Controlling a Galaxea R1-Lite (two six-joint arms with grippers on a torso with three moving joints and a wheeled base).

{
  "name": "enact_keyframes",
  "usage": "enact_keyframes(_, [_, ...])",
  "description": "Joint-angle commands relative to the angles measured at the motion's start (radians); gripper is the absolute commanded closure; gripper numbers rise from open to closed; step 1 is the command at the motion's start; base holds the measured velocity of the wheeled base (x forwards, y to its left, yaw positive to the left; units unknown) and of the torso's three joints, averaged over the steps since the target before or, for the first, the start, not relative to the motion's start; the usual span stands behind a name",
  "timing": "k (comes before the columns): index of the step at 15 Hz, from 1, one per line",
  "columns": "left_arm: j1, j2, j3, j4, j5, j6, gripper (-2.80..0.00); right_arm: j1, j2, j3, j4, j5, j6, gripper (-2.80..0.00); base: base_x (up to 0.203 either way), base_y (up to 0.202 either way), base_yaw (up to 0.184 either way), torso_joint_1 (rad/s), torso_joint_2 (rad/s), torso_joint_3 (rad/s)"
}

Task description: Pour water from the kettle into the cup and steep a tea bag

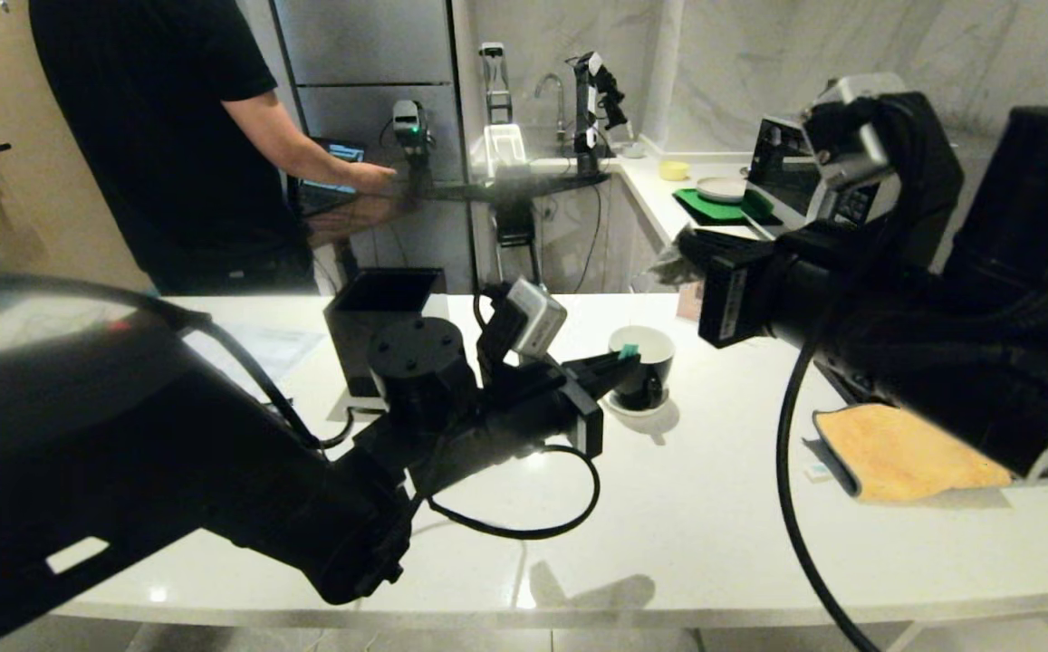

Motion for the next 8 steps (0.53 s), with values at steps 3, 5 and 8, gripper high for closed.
enact_keyframes(3, [-0.001, -0.020, 0.055, -0.038, -0.001, -0.001, 0.00, -0.105, 0.004, 0.039, -0.008, -0.004, 0.036, 0.00, 0.000, 0.000, 0.000, 0.000, 0.00, 0.000])
enact_keyframes(5, [-0.001, -0.023, 0.070, -0.049, -0.001, -0.001, 0.00, -0.122, 0.003, 0.070, -0.009, -0.004, 0.060, 0.00, 0.000, 0.000, 0.000, 0.000, 0.00, 0.000])
enact_keyframes(8, [-0.001, -0.024, 0.068, -0.049, -0.001, -0.001, 0.00, -0.122, 0.001, 0.133, -0.012, -0.002, 0.066, 0.00, 0.000, 0.000, 0.000, 0.000, 0.00, 0.000])
